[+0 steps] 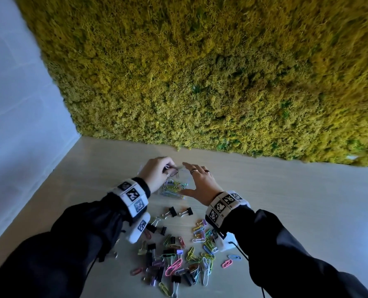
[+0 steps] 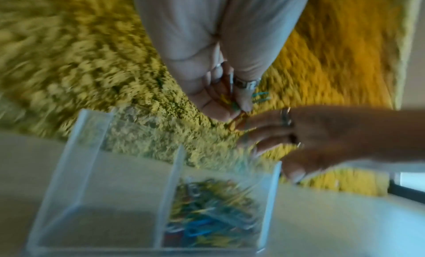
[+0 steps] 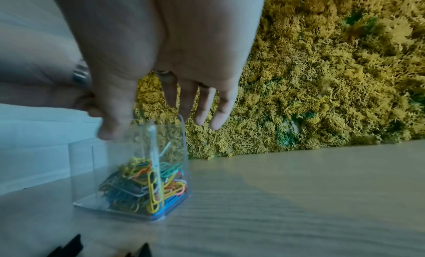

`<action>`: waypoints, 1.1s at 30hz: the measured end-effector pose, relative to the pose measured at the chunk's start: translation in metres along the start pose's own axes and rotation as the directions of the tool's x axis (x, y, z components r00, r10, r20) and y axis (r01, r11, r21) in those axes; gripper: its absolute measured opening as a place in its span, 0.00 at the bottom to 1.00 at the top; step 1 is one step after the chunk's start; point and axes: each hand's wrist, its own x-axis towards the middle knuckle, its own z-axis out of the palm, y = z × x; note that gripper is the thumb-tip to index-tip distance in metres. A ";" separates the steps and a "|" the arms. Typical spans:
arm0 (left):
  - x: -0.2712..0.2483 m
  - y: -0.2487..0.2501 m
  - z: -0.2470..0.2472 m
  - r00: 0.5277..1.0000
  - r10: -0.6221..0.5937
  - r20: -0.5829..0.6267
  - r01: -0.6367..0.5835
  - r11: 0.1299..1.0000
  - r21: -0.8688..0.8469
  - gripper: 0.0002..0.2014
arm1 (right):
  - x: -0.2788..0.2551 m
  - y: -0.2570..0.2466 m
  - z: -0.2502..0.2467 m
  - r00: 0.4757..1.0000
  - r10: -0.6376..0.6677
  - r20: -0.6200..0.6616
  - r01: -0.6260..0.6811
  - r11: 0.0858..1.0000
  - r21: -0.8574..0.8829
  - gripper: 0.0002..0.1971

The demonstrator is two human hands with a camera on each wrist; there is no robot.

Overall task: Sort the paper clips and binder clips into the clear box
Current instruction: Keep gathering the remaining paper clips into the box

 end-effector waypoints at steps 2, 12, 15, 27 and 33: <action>0.006 0.003 0.004 0.994 0.045 0.100 -0.058 0.989 0.133 0.12 | 0.002 0.001 0.005 1.000 0.014 -0.023 -0.014 1.000 -0.012 0.34; -0.004 -0.028 -0.007 0.928 -0.026 0.373 -0.207 0.795 0.570 0.21 | -0.005 0.004 0.004 0.969 -0.200 -0.142 0.120 0.891 -0.438 0.20; -0.006 -0.030 -0.001 0.935 -0.043 0.353 -0.181 0.796 0.577 0.22 | -0.002 0.000 0.006 0.982 -0.178 -0.066 0.098 0.771 -0.629 0.09; -0.059 -0.030 -0.007 0.992 0.126 -0.003 -0.118 0.940 0.321 0.18 | -0.050 0.002 -0.011 0.927 -0.202 -0.317 0.156 0.974 -0.167 0.10; -0.142 -0.022 0.019 0.901 0.064 0.428 -0.154 0.971 0.181 0.12 | -0.128 0.004 0.037 0.894 -0.303 0.331 0.324 0.946 -0.008 0.19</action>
